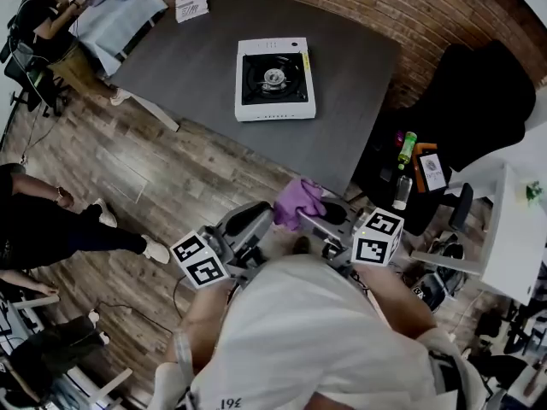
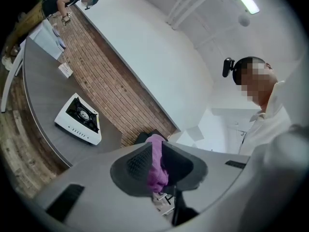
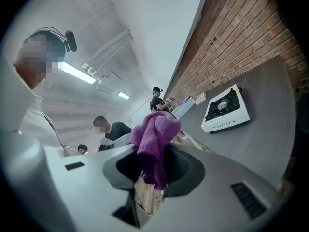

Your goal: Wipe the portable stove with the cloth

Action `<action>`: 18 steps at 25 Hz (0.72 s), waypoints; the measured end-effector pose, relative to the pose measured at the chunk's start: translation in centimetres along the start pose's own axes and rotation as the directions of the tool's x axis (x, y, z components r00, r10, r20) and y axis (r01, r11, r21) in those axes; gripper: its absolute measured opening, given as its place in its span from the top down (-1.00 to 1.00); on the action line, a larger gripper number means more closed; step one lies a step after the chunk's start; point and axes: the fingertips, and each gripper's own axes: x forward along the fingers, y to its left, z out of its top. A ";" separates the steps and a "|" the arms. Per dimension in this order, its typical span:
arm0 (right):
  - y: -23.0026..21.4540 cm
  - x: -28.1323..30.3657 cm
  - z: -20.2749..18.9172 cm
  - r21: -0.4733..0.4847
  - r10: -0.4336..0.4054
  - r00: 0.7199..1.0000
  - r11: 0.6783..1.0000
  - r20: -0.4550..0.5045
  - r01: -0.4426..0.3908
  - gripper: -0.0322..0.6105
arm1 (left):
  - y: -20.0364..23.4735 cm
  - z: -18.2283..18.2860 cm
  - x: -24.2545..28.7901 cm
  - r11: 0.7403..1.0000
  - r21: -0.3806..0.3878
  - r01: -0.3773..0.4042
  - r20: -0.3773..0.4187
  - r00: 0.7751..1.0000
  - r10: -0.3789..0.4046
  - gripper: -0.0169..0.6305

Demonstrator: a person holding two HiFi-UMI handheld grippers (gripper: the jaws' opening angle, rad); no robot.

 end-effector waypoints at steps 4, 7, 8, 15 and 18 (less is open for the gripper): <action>-1.0 -0.7 0.3 0.000 0.003 1.000 1.000 -0.007 -0.003 0.56 | 0.3 0.1 0.4 1.000 0.002 -0.024 0.028 0.999 0.024 0.74; -2.0 -1.1 0.4 0.001 0.000 1.000 1.000 -0.023 0.000 0.56 | 0.6 0.0 0.5 0.999 0.003 -0.053 0.051 0.997 0.053 0.74; -2.3 -1.2 0.4 0.000 -0.001 0.999 1.000 -0.033 0.001 0.56 | 0.7 0.0 0.5 0.998 0.004 -0.062 0.058 0.996 0.062 0.74; -4.4 -2.1 0.9 0.002 0.017 0.996 1.000 -0.092 -0.017 0.56 | 1.0 -0.6 2.0 0.992 -0.003 -0.124 0.080 0.989 0.124 0.74; -5.0 -1.9 1.2 0.013 0.016 0.996 1.000 -0.093 -0.015 0.56 | 1.0 -0.5 1.8 0.990 0.002 -0.143 0.087 0.986 0.143 0.74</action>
